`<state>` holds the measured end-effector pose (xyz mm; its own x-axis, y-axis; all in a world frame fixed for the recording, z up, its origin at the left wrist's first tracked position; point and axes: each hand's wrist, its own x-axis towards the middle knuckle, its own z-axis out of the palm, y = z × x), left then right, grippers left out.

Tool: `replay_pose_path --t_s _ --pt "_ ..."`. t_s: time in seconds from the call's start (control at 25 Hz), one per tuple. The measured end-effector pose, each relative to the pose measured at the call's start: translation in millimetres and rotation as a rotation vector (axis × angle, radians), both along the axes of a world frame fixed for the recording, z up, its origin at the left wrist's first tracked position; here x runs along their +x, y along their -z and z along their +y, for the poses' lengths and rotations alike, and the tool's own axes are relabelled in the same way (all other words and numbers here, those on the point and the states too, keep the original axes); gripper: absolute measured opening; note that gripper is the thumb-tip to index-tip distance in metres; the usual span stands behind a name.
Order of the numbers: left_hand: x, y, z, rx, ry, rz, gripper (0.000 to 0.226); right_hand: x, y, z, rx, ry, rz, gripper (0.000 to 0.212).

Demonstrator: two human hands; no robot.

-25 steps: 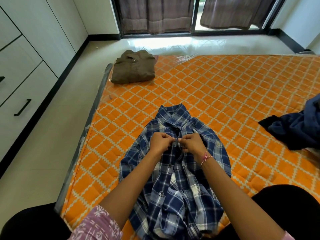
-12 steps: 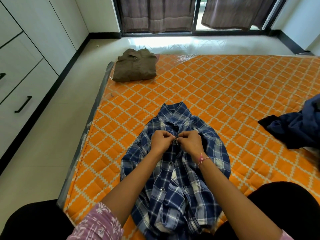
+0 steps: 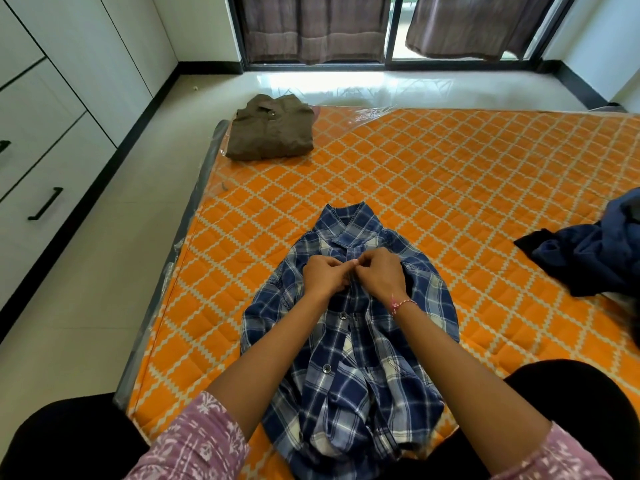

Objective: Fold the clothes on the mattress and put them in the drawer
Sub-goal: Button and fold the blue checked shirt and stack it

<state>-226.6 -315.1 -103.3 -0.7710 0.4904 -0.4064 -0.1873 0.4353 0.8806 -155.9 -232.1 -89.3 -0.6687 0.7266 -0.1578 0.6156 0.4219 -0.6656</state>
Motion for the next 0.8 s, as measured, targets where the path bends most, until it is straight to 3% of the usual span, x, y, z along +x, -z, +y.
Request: replay_pose_path --t_s 0.12,0.28,0.44,0.56,0.72,0.8 --pt "-3 -3 4 -0.094 0.086 0.152 0.024 0 -1 3 -0.068 0.037 0.007 0.02" --pt "-9 -2 0 -0.072 0.208 0.325 0.025 0 -6 14 -0.434 0.153 0.121 0.022" --pt "-14 4 -2 -0.025 0.152 0.24 0.023 -2 -7 11 -0.744 0.241 0.233 0.015" --pt "-12 7 -7 -0.053 0.199 0.316 0.009 -4 -2 12 -0.968 0.359 0.255 0.015" --pt "0 15 -32 -0.17 0.379 0.602 0.006 -4 5 13 -0.858 0.344 0.249 0.017" --pt "11 22 -42 -0.282 0.493 0.645 0.006 6 13 5 -0.507 0.225 0.137 0.018"
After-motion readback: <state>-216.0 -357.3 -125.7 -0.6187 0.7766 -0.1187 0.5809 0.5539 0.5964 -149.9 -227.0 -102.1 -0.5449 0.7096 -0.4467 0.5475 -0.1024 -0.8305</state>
